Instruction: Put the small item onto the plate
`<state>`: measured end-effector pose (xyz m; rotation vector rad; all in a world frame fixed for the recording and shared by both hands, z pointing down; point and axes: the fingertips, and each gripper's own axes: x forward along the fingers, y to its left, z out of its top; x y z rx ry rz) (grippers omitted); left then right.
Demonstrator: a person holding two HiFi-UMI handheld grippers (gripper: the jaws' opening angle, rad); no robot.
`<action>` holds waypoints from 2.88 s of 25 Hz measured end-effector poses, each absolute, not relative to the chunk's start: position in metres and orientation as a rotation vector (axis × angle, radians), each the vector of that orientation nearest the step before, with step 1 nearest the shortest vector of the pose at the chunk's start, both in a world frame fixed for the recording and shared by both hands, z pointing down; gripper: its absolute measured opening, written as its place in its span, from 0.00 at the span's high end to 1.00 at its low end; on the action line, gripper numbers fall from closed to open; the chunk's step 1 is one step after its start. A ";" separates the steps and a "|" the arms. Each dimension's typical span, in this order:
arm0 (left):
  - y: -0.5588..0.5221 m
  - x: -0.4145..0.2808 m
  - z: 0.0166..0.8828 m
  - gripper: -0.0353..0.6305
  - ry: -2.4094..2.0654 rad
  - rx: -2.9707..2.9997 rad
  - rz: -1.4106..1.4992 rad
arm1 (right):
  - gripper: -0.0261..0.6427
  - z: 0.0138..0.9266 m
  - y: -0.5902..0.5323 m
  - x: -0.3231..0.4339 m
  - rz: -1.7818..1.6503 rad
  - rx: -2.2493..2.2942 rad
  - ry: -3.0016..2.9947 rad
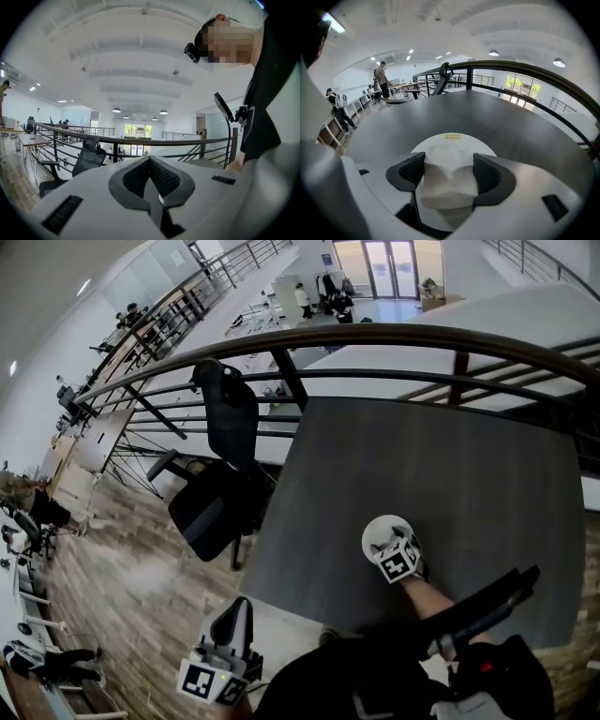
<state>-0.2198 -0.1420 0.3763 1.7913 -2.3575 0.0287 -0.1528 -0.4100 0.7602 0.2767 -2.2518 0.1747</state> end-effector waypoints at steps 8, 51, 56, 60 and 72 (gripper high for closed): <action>-0.137 -0.224 0.375 0.94 -2.356 1.804 0.025 | 0.48 0.760 -0.414 -0.156 0.118 0.302 -2.246; -0.124 -0.247 0.420 0.94 -1.981 2.230 -0.126 | 0.95 0.528 -0.336 -0.158 0.271 0.616 -2.798; -0.116 -0.255 0.426 0.94 -1.917 2.281 -0.137 | 0.96 0.518 -0.313 -0.157 0.273 0.660 -2.803; -0.111 -0.255 0.420 0.94 -1.864 2.332 -0.167 | 0.96 0.508 -0.296 -0.152 0.257 0.717 -2.805; -0.095 -0.259 0.426 0.94 -1.713 2.453 -0.208 | 0.96 0.476 -0.249 -0.129 0.262 0.881 -2.809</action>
